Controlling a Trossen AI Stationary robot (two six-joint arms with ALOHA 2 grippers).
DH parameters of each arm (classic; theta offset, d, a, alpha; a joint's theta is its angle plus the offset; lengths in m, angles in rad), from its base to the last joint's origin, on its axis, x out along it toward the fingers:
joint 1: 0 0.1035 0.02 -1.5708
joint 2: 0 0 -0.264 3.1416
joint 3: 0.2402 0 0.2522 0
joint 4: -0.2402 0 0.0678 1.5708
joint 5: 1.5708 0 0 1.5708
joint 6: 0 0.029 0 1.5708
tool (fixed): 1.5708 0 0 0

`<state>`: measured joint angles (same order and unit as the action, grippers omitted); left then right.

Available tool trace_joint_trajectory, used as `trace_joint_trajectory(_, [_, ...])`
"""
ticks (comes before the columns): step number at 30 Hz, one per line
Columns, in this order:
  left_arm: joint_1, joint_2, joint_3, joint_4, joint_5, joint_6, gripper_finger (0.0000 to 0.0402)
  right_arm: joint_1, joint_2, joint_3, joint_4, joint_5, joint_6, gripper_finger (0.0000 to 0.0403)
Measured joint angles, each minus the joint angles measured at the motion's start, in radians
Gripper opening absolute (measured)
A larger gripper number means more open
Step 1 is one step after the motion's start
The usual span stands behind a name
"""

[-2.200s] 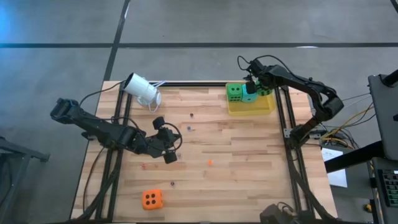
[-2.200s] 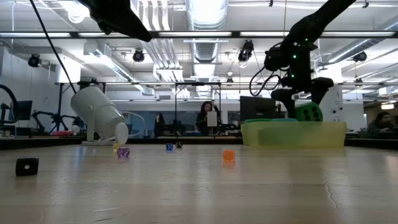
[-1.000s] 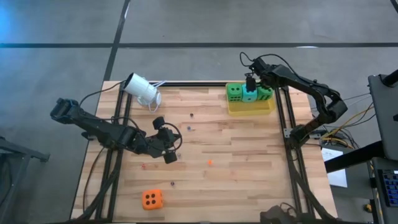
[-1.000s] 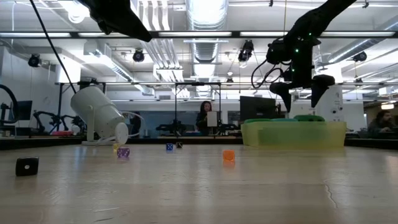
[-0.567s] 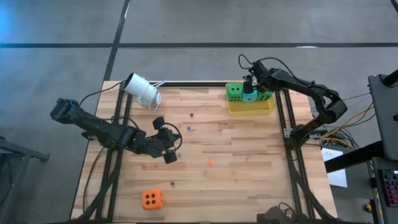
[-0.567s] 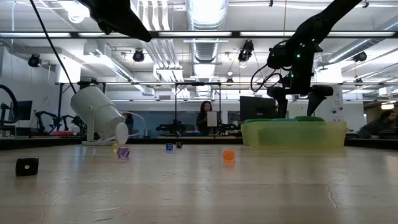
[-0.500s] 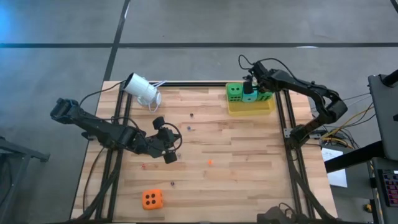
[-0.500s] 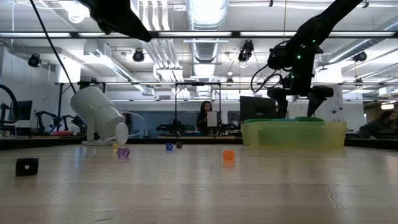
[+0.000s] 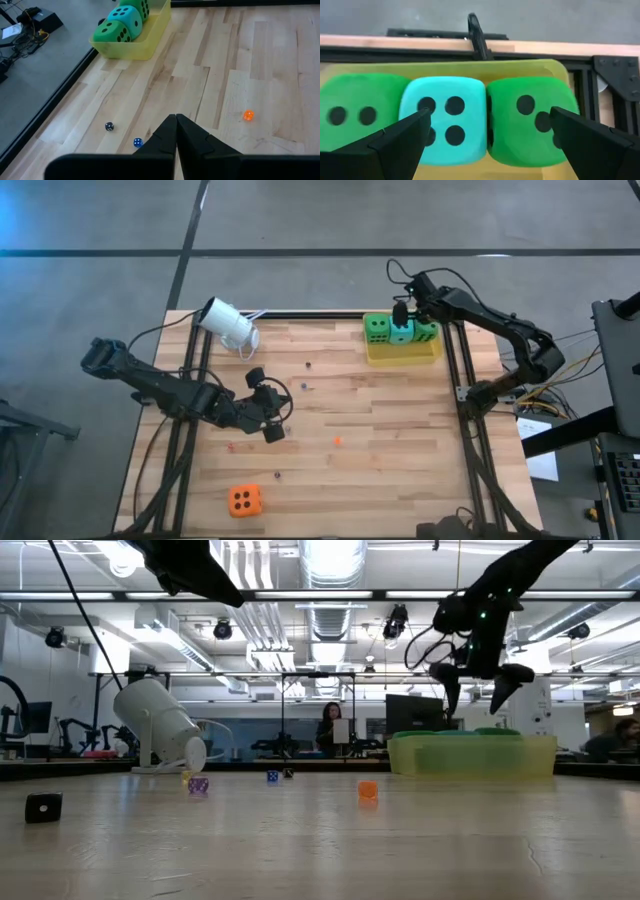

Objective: Pick & Place Dice
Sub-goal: Put the large orange dice into the yellow transparent bin

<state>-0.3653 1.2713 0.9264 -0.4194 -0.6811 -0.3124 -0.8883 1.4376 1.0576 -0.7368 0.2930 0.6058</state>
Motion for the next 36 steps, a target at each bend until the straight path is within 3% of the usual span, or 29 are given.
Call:
trace_joint_trajectory(5, [0.000, 0.000, 0.000, 0.000, 0.000, 0.000, 0.0012, 0.016, -0.088, 0.000, -0.037, 0.025, -0.012, 0.0400])
trace_joint_trajectory(9, [0.000, 0.000, 0.000, 0.000, 0.000, 0.000, 0.0012, 0.082, -0.162, -0.003, -0.073, 0.120, -0.016, 0.0400])
trace_joint_trajectory(12, [0.000, 0.000, 0.000, 0.000, 0.000, 0.000, 0.0012, 0.146, -0.199, -0.009, -0.074, 0.126, -0.031, 0.0400])
trace_joint_trajectory(30, [0.000, 0.000, 0.000, 0.000, 0.000, 0.000, 0.0012, 0.687, -0.293, -0.027, -0.068, 0.129, -0.221, 0.0400])
trace_joint_trajectory(36, [0.000, 0.000, 0.000, 0.000, 0.000, 0.000, 0.0012, 0.854, -0.300, -0.027, -0.066, 0.128, -0.217, 0.0400])
